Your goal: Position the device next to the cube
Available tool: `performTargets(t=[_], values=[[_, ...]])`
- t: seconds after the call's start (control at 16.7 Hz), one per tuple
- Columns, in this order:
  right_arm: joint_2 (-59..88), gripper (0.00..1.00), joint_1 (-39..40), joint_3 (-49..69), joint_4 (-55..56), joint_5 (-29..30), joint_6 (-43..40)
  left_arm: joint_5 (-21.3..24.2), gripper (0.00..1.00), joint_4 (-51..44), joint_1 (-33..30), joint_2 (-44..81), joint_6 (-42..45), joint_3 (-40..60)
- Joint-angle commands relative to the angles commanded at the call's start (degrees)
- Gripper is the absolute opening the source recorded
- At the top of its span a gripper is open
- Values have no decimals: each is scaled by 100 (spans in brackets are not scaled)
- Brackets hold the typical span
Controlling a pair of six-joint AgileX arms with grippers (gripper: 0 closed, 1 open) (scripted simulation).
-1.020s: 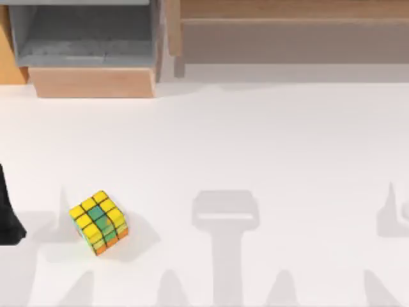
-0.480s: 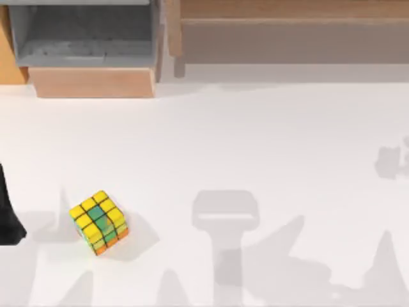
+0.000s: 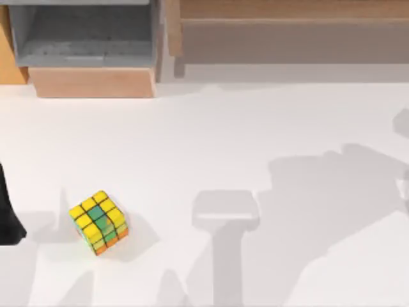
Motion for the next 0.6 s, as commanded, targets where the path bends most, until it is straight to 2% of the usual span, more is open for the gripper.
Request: performTargets(t=[0.3,0.6], values=[[1923,100,-238,1482,-874,12,442,0,100,0,0,0,0,0],[2528,100,-319,2018,-1153,15,594,0,100,0,0,0,0,0]])
